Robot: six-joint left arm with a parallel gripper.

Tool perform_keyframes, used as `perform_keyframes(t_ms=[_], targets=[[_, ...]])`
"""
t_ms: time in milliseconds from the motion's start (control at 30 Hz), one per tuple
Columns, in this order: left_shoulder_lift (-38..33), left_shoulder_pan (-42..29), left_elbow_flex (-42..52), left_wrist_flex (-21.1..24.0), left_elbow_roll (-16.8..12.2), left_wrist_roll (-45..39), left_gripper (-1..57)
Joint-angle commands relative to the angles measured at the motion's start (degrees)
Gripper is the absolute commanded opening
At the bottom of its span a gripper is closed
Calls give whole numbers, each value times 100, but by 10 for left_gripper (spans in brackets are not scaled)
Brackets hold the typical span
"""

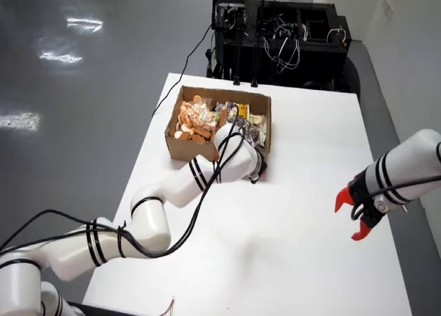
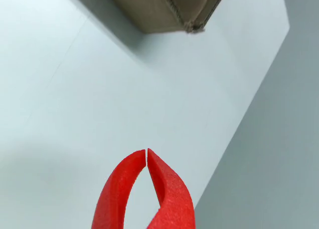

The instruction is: Grasp a snack and put it in the bin.

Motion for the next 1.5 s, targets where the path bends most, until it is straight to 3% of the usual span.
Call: perform_keyframes(t_ms=[33,467,767,1100,1500], targets=[[-378,-164,589,47,-10,-60,-5],[-1170,-774,1991,165,-71,-380,-6],[-1601,-987,2751,122,-508,-451,-4],[-1046,-1017,1656,85,-1069,-394,-4],[-282,-1364,83,65,-1198,-299,-4]])
